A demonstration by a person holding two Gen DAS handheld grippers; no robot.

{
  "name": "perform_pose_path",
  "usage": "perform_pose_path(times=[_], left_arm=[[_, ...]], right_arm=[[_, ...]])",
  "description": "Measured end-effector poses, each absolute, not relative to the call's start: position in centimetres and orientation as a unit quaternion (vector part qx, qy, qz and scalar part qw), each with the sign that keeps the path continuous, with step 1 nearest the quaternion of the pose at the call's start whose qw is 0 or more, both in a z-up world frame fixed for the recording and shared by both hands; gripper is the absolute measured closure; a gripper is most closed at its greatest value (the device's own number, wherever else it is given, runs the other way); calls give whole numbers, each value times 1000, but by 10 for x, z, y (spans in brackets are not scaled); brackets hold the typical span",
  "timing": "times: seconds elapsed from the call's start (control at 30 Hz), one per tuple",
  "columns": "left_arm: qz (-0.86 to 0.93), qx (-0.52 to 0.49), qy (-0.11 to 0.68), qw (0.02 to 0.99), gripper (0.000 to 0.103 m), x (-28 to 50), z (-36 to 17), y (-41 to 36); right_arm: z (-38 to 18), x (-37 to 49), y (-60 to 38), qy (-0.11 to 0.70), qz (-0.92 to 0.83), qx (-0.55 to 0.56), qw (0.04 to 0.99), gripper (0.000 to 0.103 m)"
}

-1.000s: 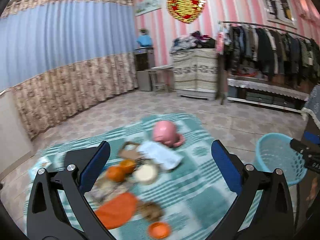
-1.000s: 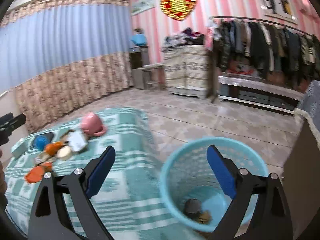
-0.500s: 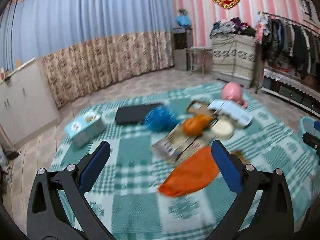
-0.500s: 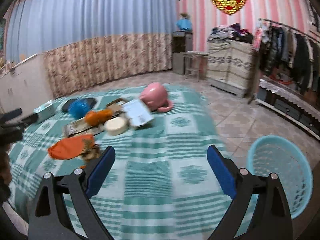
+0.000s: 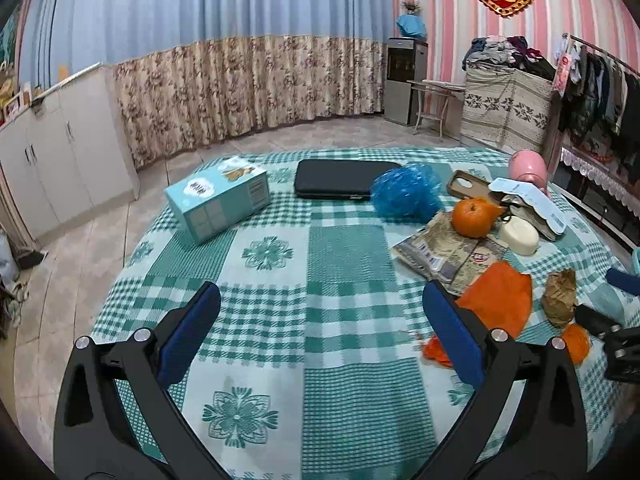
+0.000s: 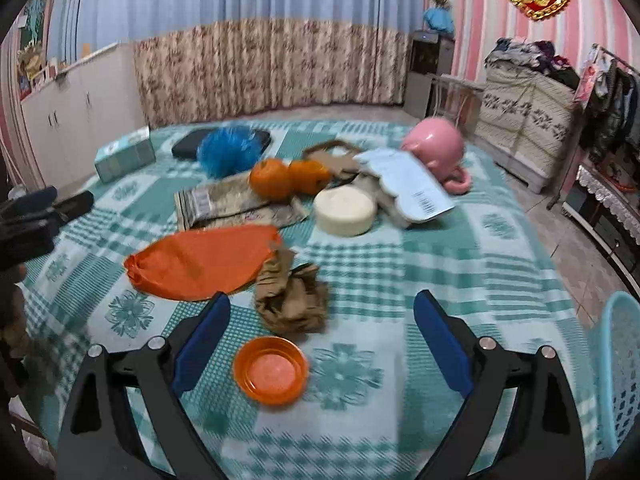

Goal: Collect trash
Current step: 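Grasp another brown paper with right tool while left tool grasps the orange plastic bag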

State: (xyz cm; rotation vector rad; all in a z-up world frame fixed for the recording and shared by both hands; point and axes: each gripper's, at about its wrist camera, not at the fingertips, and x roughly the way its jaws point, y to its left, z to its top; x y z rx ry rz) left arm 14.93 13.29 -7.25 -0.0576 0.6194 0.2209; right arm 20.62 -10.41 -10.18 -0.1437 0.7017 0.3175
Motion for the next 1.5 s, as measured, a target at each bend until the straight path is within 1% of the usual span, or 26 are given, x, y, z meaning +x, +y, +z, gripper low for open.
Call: perform_pose_path(times=[0.03,0.07,0.1,0.13,0.17,0.2,0.23,0.33,0.5,0.67,0.8,0.83,0.87,0.9,1.0,1.07,1.1,1.13,1.23,1.27,1.3,1.33,1.5], left_arm=[[108,-32,305,946,5,150,-74,135],[104,-41,308,945,5,151,-76,137],[101,-45,311,944,5,152,-77,137],[99,-46,312,944,5,152,-79,137],[97,-46,313,944,5,153,-80,136],[94,-44,314,944,5,154,-80,133],[93,-41,313,944,5,154,-81,130],[85,-41,314,945,5,154,-84,122],[47,-63,329,941,5,161,-87,98],[34,-27,346,937,5,178,-93,60],[14,-24,385,922,6,194,-108,45],[11,-26,395,918,10,197,-111,44],[7,-28,408,913,18,200,-116,44],[1,-32,424,905,23,204,-121,45],[-3,-32,422,906,34,203,-122,43],[-4,-23,420,907,47,200,-122,40],[-5,-18,416,909,51,197,-121,39],[-6,-14,413,911,60,195,-120,37],[-10,-1,400,917,67,190,-114,32],[-10,4,395,919,76,187,-111,29],[-14,8,391,920,95,185,-108,26],[-21,8,391,920,99,185,-104,24],[-33,16,348,937,100,182,-69,0]], right_arm=[[-104,209,-103,345,153,-72,923,13],[-107,212,-101,350,152,-76,921,16],[-110,213,-99,353,154,-77,920,26],[-112,216,-99,361,163,-74,915,34],[-114,219,-101,369,172,-67,911,49],[-116,221,-103,377,183,-56,906,59],[-117,222,-104,378,190,-49,905,62],[-113,219,-111,367,188,-48,910,65],[-94,214,-143,341,155,-37,926,65],[-79,210,-186,321,104,-33,941,65],[-74,209,-222,312,65,-28,948,65],[-73,208,-229,310,58,-28,949,65],[-72,208,-237,307,48,-30,950,65],[-71,209,-244,305,37,-31,951,65],[-68,209,-269,299,13,-18,954,65],[-65,207,-282,294,3,-5,956,65],[-63,206,-290,290,-4,1,957,65],[-63,206,-295,288,-8,4,958,65],[-61,204,-312,283,-23,13,959,65],[-60,203,-320,280,-29,19,959,65],[-60,202,-323,279,-32,23,959,65],[-59,201,-331,276,-36,34,960,65],[-53,191,-355,259,-56,63,962,65]])
